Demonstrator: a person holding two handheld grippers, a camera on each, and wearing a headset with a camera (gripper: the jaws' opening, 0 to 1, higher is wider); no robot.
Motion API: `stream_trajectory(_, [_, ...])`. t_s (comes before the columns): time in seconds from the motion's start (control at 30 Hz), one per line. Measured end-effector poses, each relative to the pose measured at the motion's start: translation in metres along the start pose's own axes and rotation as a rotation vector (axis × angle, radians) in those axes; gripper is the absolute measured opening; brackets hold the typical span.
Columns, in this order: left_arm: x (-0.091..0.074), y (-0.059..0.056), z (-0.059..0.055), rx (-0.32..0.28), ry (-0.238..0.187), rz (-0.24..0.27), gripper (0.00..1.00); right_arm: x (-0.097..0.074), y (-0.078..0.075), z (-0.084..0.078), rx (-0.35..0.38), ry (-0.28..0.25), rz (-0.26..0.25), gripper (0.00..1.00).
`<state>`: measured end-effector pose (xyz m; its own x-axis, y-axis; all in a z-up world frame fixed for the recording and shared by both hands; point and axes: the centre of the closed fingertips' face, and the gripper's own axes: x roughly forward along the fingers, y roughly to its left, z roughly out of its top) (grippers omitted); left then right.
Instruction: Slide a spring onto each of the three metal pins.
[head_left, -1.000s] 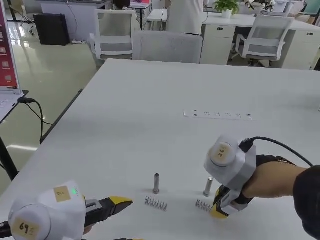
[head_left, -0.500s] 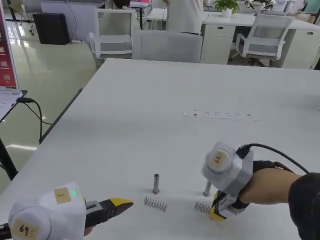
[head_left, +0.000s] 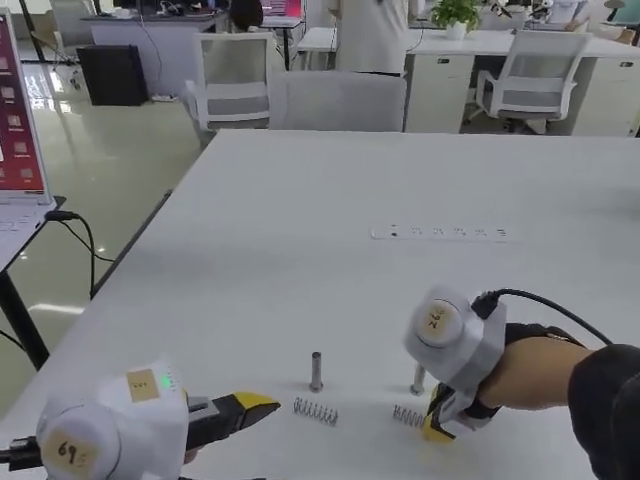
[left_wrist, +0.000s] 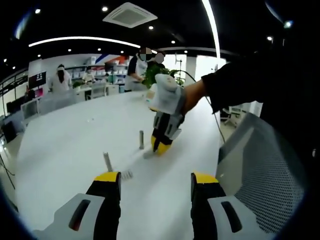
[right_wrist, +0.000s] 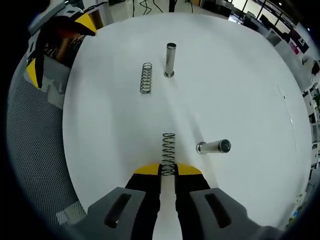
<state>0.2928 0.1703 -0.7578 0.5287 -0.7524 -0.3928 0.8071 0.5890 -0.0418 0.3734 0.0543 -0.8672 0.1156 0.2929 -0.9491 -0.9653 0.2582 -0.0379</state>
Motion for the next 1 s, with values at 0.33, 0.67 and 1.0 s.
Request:
stream_trajectory(0.33, [0.006, -0.004, 0.017, 0.063, 0.003, 0.000, 0.51, 0.000, 0.001, 0.001, -0.021, -0.010, -0.012, 0.07])
stream_trajectory(0.67, [0.021, 0.002, 0.038, 0.111, 0.028, -0.030, 0.51, 0.000, 0.002, 0.003, -0.033, -0.027, 0.013, 0.07])
stream_trajectory(1.0, [0.056, -0.013, 0.054, 0.095, 0.013, -0.102, 0.49, -0.007, 0.019, 0.000, -0.070, -0.037, 0.041, 0.07])
